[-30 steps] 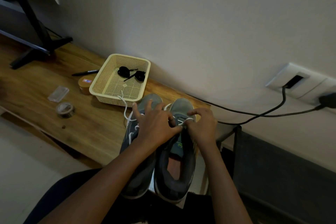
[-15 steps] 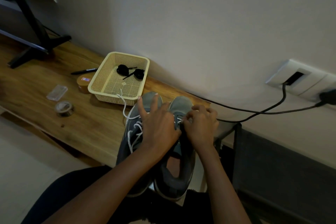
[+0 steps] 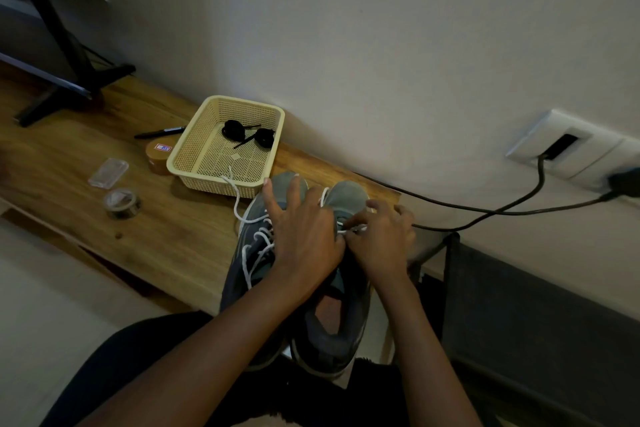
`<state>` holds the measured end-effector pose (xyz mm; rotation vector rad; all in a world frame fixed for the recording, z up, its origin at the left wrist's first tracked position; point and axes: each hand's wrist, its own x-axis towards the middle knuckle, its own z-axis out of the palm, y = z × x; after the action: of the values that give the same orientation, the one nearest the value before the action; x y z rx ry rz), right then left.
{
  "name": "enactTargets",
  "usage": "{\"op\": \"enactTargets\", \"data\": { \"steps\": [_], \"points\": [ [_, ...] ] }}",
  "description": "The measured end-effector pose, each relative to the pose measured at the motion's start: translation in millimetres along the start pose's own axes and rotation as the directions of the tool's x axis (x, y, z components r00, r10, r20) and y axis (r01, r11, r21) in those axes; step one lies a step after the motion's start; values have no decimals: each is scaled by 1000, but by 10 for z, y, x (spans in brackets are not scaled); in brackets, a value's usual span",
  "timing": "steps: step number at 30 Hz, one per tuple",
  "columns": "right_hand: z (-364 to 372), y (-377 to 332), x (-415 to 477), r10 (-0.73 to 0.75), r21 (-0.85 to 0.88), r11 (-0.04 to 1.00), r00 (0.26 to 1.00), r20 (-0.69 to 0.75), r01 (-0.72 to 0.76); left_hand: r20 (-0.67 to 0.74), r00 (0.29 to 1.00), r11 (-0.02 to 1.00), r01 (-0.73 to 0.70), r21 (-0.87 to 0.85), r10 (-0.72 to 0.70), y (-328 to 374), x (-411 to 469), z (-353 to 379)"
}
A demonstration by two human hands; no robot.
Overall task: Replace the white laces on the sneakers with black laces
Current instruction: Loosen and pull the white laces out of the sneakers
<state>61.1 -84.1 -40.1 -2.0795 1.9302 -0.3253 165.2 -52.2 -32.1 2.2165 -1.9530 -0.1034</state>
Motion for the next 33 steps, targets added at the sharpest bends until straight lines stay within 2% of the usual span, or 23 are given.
{"op": "enactTargets", "data": {
  "steps": [7, 11, 15, 17, 19, 21, 25, 29, 33],
  "points": [
    [89, -16, 23, 52, 74, 996, 998, 46, -56, -14, 999, 999, 33, -39, -33, -12, 28, 21],
    [83, 0, 39, 107, 134, 985, 994, 8, -107, -10, 999, 998, 42, -52, -42, -4, 34, 17],
    [17, 110, 75, 283, 241, 937, 954, -104, -252, -17, 998, 994, 54, -96, -56, -20, 39, 14],
    [-13, 160, 86, 344, 303, 905, 932, -112, -297, -12, 998, 993, 59, -100, -61, -27, 37, 14],
    [-33, 162, 78, 314, 310, 912, 943, -106, -268, 2, 998, 994, 61, -90, -61, -25, 42, 24],
    [-42, 112, 67, 224, 279, 943, 967, -121, -183, 4, 998, 994, 62, -85, -62, -29, 44, 33],
    [-25, -10, 35, 67, 121, 991, 996, -53, -61, 0, 998, 993, 62, -100, -63, -38, 50, 50],
    [25, -34, 17, 41, 28, 999, 998, 38, -42, -6, 998, 990, 65, -122, -66, -49, 63, 64],
    [46, -9, 39, 47, 13, 999, 999, -5, -47, 8, 998, 989, 69, -131, -69, -47, 65, 58]
  ]
}}
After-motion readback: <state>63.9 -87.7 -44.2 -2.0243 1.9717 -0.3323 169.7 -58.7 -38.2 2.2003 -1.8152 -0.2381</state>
